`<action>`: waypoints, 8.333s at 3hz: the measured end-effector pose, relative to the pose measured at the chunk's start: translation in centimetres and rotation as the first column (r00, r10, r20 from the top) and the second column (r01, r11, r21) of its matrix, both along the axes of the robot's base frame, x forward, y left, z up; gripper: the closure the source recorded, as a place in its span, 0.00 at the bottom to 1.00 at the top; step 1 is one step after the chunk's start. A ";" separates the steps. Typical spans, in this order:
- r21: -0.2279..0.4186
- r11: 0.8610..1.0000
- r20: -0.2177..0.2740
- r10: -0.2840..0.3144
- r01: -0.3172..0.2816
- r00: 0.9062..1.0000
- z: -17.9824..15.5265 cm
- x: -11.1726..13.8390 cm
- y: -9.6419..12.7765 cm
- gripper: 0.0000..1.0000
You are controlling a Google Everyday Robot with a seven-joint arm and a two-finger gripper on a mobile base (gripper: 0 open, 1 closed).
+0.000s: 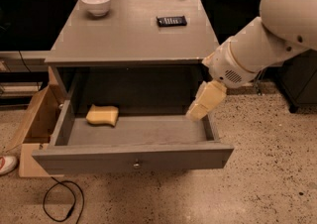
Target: Pick sponge from top drawer and place on counter
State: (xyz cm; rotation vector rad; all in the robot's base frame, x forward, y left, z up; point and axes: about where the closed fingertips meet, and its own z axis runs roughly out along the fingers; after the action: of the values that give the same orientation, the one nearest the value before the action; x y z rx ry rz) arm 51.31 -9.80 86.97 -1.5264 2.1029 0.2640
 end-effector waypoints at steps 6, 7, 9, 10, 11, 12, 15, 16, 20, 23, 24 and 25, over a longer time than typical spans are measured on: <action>0.260 0.965 -0.078 0.051 -0.029 0.996 -16.2 10.0 26.0 0.00; 0.257 0.966 -0.075 0.059 -0.038 0.995 -17.1 10.5 26.4 0.00; 0.244 0.967 0.014 0.070 -0.071 0.997 -21.1 14.1 28.0 0.00; 0.255 0.962 0.046 0.087 -0.096 0.995 -24.4 15.8 28.2 0.00; 0.278 0.954 0.044 0.102 -0.110 0.994 -26.2 16.5 28.0 0.00; 0.293 0.948 0.049 0.110 -0.120 0.993 -26.6 16.3 27.5 0.27; 0.376 0.924 0.111 0.022 -0.063 0.994 -24.4 14.2 23.7 0.96; 0.454 0.884 0.190 0.024 -0.109 0.981 -21.4 12.1 21.9 1.00; 0.544 0.830 0.436 -0.151 -0.127 0.887 -8.7 10.7 10.5 1.00; 0.572 0.820 0.505 -0.358 0.006 0.785 10.8 16.2 10.0 1.00; 0.546 0.837 0.461 -0.337 0.038 0.821 12.0 18.8 11.7 1.00; 0.544 0.836 0.404 -0.338 0.074 0.850 10.6 19.8 12.9 1.00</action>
Offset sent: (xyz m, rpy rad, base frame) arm 0.0027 0.0069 -0.0147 0.0402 0.0222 0.0032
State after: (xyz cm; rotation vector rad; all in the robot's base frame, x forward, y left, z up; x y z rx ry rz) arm 71.13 3.10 97.58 -0.9065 1.6027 0.2899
